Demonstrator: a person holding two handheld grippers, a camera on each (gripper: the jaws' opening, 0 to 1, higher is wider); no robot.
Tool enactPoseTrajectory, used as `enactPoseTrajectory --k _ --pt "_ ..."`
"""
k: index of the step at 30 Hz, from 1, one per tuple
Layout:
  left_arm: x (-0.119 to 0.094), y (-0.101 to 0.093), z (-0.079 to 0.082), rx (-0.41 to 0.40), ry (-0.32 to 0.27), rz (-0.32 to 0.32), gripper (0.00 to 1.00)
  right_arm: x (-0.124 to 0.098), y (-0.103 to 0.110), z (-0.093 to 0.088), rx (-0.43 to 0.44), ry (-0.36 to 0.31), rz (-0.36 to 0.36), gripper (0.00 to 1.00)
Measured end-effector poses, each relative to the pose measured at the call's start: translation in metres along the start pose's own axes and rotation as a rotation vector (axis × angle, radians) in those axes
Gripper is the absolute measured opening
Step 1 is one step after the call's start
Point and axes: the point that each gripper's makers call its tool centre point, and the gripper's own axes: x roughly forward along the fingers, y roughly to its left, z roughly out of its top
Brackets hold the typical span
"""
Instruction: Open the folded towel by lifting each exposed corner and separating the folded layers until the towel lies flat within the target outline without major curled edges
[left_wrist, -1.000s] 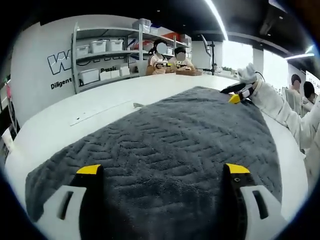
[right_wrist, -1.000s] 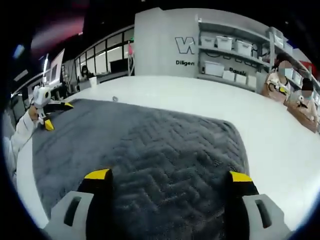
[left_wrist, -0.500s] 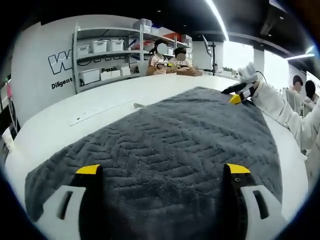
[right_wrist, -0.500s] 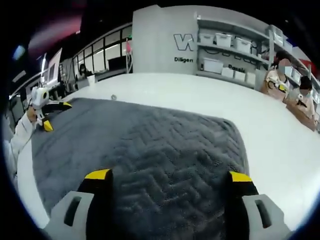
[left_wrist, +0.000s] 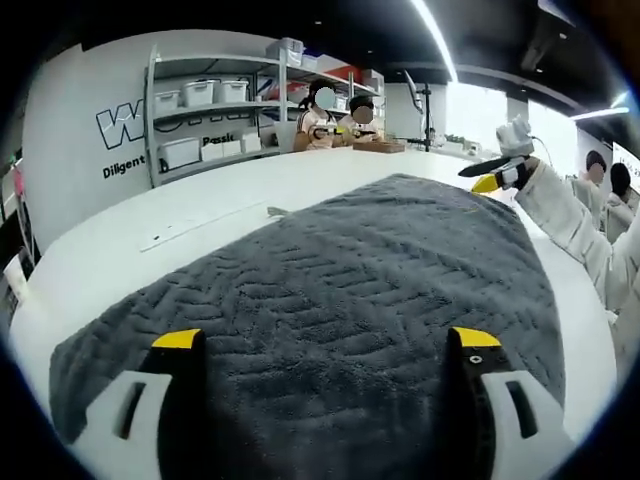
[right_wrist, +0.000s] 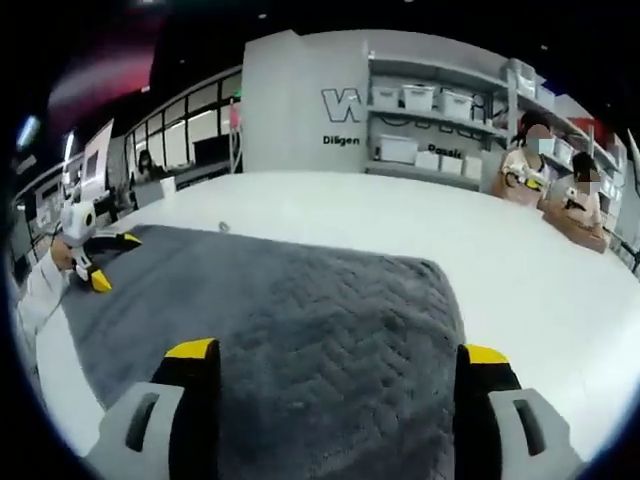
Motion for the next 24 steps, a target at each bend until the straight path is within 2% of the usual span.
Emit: enactPoseTrajectory --k 4,9,13,19,24 --pt "0.0 0.0 0.0 0.0 -0.001 0.0 0.99 -0.019 0.0 -0.009 0.02 -0.012 -0.046 0.94" --pt "0.0 0.0 0.0 -0.001 -0.002 0.0 0.99 -0.031 0.009 -0.023 0.028 -0.007 -0.038 0.9" --pt "0.0 0.0 0.0 -0.001 -0.003 0.0 0.99 -0.032 0.017 -0.037 0.024 0.016 -0.022 0.89" --pt "0.0 0.0 0.0 -0.001 -0.004 -0.001 0.99 -0.027 0.017 -0.047 0.047 0.029 -0.024 0.87" --pt "0.0 -0.001 0.0 -0.001 -0.005 -0.001 0.99 -0.024 0.019 -0.066 0.036 0.083 -0.017 0.88"
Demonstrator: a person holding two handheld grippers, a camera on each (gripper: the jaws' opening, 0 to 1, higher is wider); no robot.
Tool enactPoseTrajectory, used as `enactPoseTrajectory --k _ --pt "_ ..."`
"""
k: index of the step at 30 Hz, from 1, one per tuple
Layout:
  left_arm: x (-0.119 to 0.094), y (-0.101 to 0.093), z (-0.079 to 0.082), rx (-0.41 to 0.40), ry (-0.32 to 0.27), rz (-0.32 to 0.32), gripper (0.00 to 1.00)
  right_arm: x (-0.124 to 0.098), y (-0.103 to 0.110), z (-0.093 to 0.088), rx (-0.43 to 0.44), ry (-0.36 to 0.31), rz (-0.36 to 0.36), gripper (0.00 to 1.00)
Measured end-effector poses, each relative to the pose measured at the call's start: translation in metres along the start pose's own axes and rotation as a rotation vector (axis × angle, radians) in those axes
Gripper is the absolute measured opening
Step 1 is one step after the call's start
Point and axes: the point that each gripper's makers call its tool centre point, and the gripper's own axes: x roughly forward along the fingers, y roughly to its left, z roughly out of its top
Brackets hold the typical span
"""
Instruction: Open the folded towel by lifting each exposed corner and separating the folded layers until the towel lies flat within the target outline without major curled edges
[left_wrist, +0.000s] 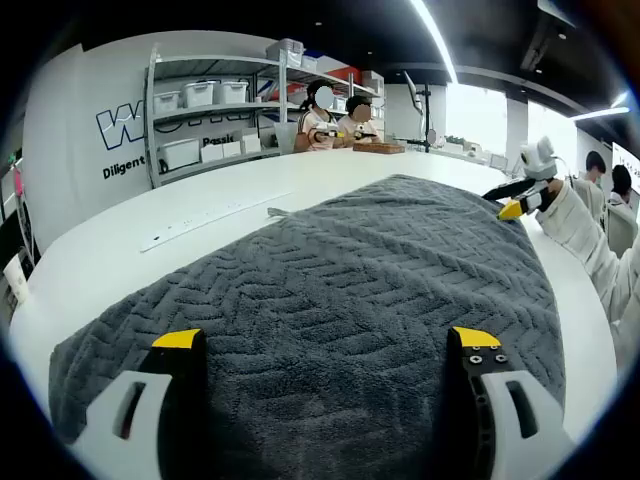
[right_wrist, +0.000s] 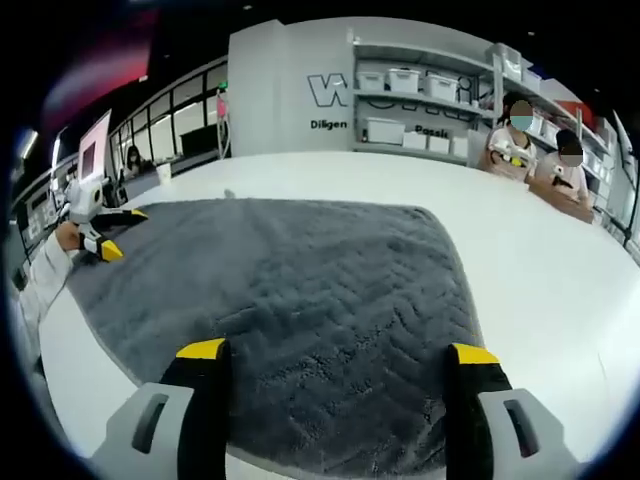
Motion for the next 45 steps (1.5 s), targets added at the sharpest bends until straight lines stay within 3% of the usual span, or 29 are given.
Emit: enactPoseTrajectory --k 8,35,39,43,45 --pt "0.0 0.0 0.0 0.0 -0.002 0.0 0.99 -0.002 -0.001 0.001 -0.014 -0.045 0.028 0.91" --pt "0.0 0.001 -0.001 0.0 -0.002 -0.001 0.99 -0.009 0.0 -0.003 -0.037 -0.071 0.064 0.99" --pt "0.0 0.001 -0.001 0.0 -0.002 -0.001 0.99 -0.012 -0.003 -0.001 -0.026 -0.05 0.045 0.99" --pt "0.001 0.001 0.0 0.0 -0.002 -0.001 0.99 -0.025 -0.021 0.014 0.028 -0.149 -0.029 0.98" --pt "0.001 0.001 0.0 0.0 -0.003 -0.002 0.99 -0.036 -0.034 0.012 0.075 -0.173 -0.077 0.93"
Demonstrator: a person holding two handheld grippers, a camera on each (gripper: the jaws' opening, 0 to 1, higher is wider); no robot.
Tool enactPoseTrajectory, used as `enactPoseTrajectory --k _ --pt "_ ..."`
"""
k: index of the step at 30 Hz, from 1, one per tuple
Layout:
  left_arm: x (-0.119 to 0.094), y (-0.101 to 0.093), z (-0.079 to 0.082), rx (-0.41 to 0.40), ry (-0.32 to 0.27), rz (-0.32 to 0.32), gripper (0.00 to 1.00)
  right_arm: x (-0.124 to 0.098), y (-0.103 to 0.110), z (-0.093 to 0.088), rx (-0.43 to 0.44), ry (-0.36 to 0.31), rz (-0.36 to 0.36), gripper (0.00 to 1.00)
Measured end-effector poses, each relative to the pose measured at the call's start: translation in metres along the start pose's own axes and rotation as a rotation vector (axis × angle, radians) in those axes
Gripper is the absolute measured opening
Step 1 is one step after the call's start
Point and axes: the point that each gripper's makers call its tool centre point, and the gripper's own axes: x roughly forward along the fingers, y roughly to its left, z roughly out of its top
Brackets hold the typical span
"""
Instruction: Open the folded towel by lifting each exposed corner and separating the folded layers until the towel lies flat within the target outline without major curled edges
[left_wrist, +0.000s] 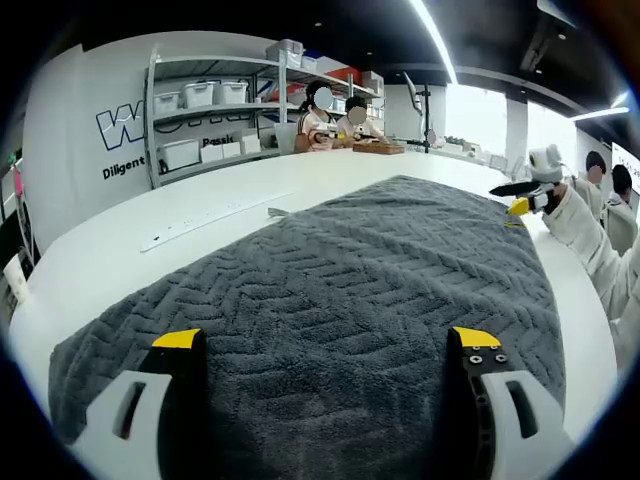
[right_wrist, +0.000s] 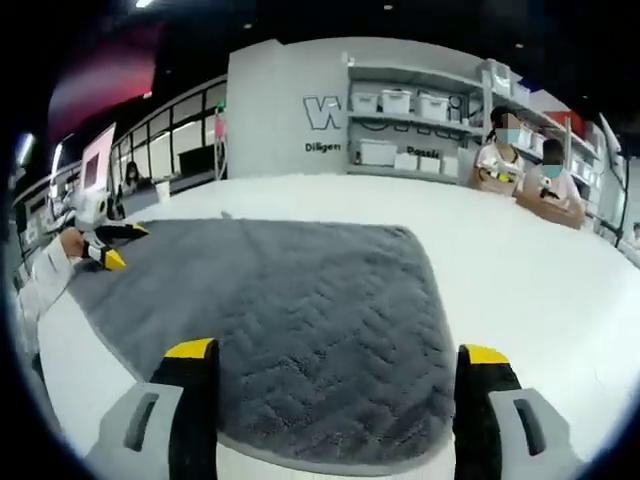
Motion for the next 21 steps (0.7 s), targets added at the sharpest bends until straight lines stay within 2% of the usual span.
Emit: enactPoseTrajectory --k 2,3,5,7,8,10,12,14,17,21 --pt "0.0 0.0 0.0 0.0 -0.001 0.0 0.99 -0.006 -0.009 -0.002 0.016 -0.003 -0.028 0.8" --pt "0.0 0.0 0.0 0.0 -0.001 0.0 0.99 -0.012 -0.02 -0.003 0.048 -0.01 -0.07 0.75" --pt "0.0 0.0 0.0 0.0 -0.001 0.0 0.99 -0.021 -0.038 -0.008 0.112 -0.017 -0.134 0.73" --pt "0.0 0.0 0.0 0.0 -0.001 0.0 0.99 -0.031 -0.051 -0.007 0.113 -0.04 -0.182 0.69" --pt "0.0 0.0 0.0 0.0 -0.001 0.0 0.99 -0.038 -0.058 -0.006 0.1 -0.057 -0.213 0.64" --pt "0.0 -0.001 0.0 0.0 -0.001 0.0 0.99 -0.044 -0.063 -0.006 0.077 -0.06 -0.234 0.53" --pt "0.0 -0.001 0.0 0.0 -0.001 0.0 0.99 -0.047 -0.064 -0.009 0.073 -0.046 -0.245 0.5" --pt "0.0 -0.001 0.0 0.0 -0.001 0.0 0.99 -0.048 -0.067 -0.017 0.056 -0.006 -0.26 0.47" --pt "0.0 -0.001 0.0 0.0 -0.001 0.0 0.99 -0.048 -0.068 -0.023 0.037 0.023 -0.263 0.38" --pt "0.0 -0.001 0.0 0.0 -0.003 -0.001 0.99 -0.045 -0.066 -0.026 0.017 0.011 -0.254 0.19"
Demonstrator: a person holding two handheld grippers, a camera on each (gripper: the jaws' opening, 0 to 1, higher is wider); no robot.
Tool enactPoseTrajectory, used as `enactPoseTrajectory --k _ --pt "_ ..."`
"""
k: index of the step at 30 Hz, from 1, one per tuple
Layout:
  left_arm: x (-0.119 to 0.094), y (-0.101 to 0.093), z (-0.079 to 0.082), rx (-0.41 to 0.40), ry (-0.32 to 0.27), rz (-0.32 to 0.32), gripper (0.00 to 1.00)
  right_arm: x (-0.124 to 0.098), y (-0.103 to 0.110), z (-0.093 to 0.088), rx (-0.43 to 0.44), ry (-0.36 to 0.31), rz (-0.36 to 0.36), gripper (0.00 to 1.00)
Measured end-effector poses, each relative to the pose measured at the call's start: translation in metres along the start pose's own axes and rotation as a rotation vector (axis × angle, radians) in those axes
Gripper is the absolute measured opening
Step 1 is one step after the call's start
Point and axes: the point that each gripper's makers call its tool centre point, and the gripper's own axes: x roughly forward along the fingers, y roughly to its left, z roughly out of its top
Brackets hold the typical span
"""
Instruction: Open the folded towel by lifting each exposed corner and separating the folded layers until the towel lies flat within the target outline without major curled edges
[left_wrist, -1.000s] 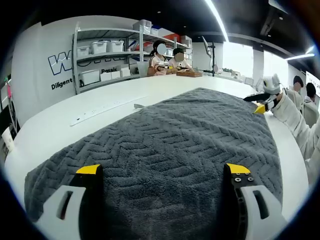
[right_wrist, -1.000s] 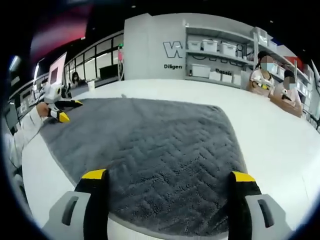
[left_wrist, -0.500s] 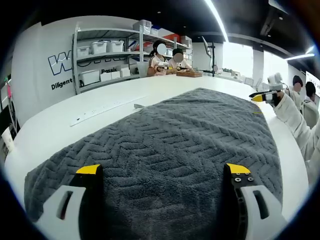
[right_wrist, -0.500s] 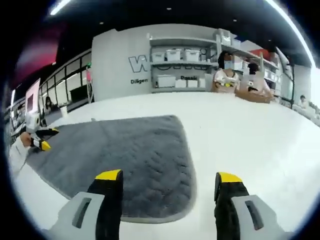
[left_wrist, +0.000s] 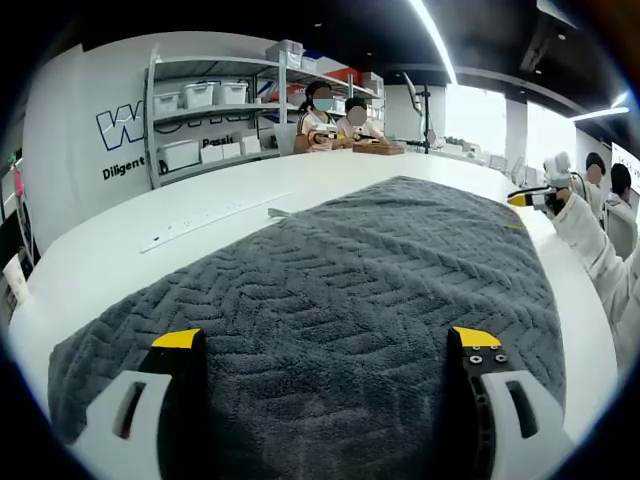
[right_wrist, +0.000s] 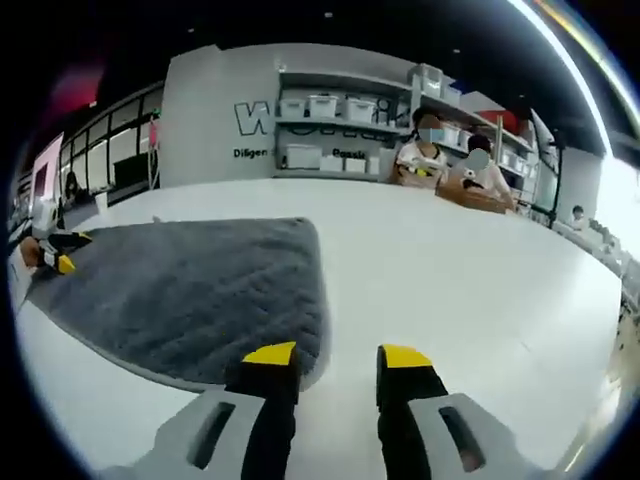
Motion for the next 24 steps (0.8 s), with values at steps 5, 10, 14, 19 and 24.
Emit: enactPoseTrajectory --k 5,10,14,19,24 --pt "0.0 -0.001 0.0 0.0 -0.001 0.0 0.99 0.0 0.003 -0.003 0.007 0.007 0.014 0.13" --pt "0.0 -0.001 0.0 0.0 0.0 0.0 0.99 0.002 0.007 -0.005 0.005 0.011 0.035 0.07" --pt "0.0 -0.001 0.0 0.0 -0.001 -0.001 0.99 0.003 0.012 -0.011 0.005 0.032 0.056 0.06" --pt "0.0 -0.001 0.0 0.0 -0.002 -0.001 0.99 0.004 0.014 -0.013 0.034 0.041 0.08 0.03" --pt "0.0 0.0 0.0 0.0 -0.003 -0.001 0.99 0.006 0.015 -0.013 0.048 0.054 0.1 0.0"
